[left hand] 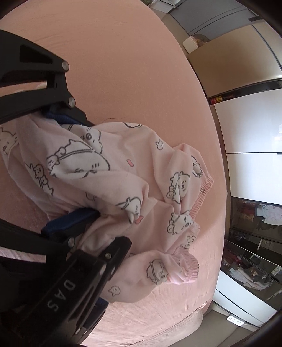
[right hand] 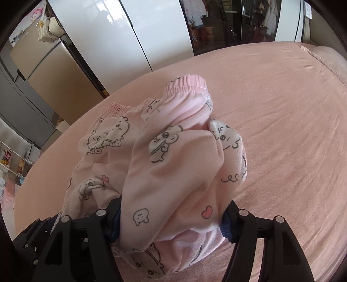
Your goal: Fold clothes
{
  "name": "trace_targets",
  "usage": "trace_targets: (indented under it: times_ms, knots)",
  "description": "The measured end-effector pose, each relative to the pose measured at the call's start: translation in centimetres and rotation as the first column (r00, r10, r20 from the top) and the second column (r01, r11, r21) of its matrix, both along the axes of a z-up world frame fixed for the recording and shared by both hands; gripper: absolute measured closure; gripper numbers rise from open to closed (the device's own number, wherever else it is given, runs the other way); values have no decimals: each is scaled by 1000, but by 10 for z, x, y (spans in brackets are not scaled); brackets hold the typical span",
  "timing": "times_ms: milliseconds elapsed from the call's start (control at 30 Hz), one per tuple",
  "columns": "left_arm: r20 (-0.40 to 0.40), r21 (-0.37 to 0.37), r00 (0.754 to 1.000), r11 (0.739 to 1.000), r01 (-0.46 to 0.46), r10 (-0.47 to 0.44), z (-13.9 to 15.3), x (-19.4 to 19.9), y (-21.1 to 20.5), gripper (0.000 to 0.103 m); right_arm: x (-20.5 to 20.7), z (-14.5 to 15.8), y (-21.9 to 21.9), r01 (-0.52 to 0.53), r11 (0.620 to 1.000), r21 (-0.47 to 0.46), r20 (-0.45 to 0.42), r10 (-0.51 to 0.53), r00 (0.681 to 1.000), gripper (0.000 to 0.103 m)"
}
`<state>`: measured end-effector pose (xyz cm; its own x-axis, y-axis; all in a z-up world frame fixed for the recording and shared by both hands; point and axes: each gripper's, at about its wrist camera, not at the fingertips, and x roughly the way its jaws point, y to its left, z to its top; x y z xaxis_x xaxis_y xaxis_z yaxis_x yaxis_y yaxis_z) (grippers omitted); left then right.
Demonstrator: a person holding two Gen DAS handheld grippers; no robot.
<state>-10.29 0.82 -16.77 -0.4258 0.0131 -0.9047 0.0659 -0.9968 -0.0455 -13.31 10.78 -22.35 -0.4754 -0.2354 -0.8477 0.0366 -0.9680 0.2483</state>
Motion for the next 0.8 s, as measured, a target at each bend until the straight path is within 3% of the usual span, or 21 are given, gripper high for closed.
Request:
trace_targets:
  times_ms: [67,133,300,433,600,800]
  knots:
    - [-14,-38,1000,999,25,-26,3,7,10,52,4,1,-2,-5,1000,-4,-9,5,1000,50]
    - [-29,-36,999,999,35,-36,6,11,15,59,8,2,0,2,1000,-24,-16,-2,1000,64]
    - [-41,13,999,1000,11,-11,8,21,15,69,12,-1,10,36,993,-112,-1,-36,999,69]
    - [-62,11,998,1000,11,-10,9,17,14,77,18,-3,17,73,984,-163,20,-71,997,76]
    - [-71,3,997,1000,21,-21,-3,-15,-2,79,14,11,37,124,972,-200,69,-112,991,74]
    - [-64,-19,998,1000,17,-18,-10,-13,0,79,-3,-5,37,211,938,-274,119,-185,976,72]
